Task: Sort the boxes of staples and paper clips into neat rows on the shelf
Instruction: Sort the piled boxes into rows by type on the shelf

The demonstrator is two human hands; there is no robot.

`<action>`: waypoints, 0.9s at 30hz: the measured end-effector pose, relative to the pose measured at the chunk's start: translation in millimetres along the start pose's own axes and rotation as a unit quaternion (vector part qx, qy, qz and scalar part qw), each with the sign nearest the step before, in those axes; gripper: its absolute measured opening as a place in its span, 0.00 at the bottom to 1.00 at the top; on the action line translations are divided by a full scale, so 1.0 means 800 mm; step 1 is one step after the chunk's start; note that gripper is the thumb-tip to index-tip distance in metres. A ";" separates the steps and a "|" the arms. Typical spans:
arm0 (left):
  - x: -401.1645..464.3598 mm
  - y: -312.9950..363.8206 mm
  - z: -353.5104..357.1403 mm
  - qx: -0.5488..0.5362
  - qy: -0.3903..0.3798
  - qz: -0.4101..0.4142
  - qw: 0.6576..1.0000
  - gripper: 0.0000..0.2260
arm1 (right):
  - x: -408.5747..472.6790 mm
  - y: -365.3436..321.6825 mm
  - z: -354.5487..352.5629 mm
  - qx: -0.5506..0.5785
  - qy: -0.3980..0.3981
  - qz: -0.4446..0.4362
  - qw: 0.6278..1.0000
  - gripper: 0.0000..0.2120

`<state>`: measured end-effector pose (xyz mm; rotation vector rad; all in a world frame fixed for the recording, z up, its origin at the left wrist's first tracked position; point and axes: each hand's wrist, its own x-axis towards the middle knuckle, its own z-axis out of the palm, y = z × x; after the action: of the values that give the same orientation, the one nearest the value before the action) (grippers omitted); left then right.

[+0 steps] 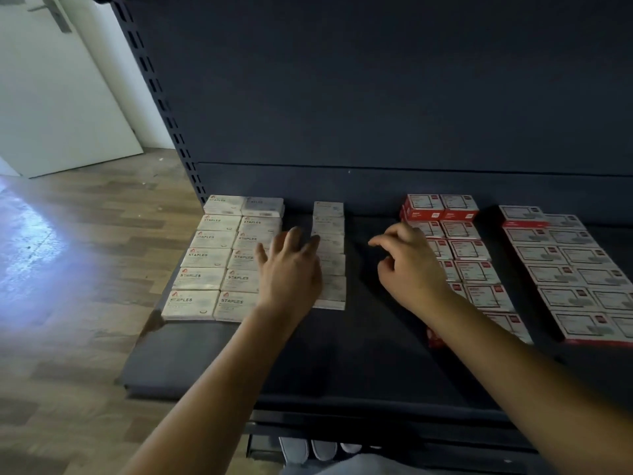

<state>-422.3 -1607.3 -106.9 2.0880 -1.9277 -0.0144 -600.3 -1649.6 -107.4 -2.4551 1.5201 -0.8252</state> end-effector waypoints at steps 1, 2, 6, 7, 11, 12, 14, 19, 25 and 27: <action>-0.002 0.013 0.002 -0.002 0.004 0.012 1.000 0.20 | -0.007 0.007 -0.007 -0.005 0.004 -0.003 1.000 0.16; -0.003 0.027 0.004 -0.006 0.015 0.022 1.000 0.19 | -0.013 0.016 -0.014 -0.009 0.008 -0.006 1.000 0.16; -0.005 0.092 0.008 -0.009 0.044 0.027 0.999 0.16 | -0.039 0.059 -0.051 -0.026 0.013 -0.010 1.000 0.19; -0.004 0.110 0.009 -0.009 0.042 0.034 0.998 0.16 | -0.045 0.072 -0.061 -0.028 0.015 -0.006 0.999 0.20; -0.002 0.184 0.018 -0.018 0.020 0.080 0.996 0.17 | -0.070 0.126 -0.101 -0.047 0.034 0.022 0.998 0.25; -0.001 0.202 0.023 -0.019 0.009 0.087 0.996 0.18 | -0.075 0.141 -0.110 -0.048 0.038 0.030 0.998 0.25; 0.002 0.240 0.031 -0.019 0.000 0.103 0.995 0.20 | -0.085 0.172 -0.129 -0.049 0.046 0.047 0.997 0.26; 0.016 0.339 0.059 -0.017 -0.038 0.161 0.986 0.21 | -0.113 0.257 -0.180 -0.051 0.067 0.102 0.991 0.26; 0.028 0.445 0.103 -0.012 -0.079 0.190 0.979 0.22 | -0.143 0.366 -0.237 -0.071 0.069 0.186 0.978 0.22; 0.032 0.472 0.113 -0.015 -0.086 0.192 0.978 0.21 | -0.147 0.397 -0.255 -0.056 0.084 0.226 0.969 0.20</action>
<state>-806.2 -1672.1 -104.1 1.7112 -2.3883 -0.1431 -995.3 -1667.8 -103.8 -2.0114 2.1264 -0.8894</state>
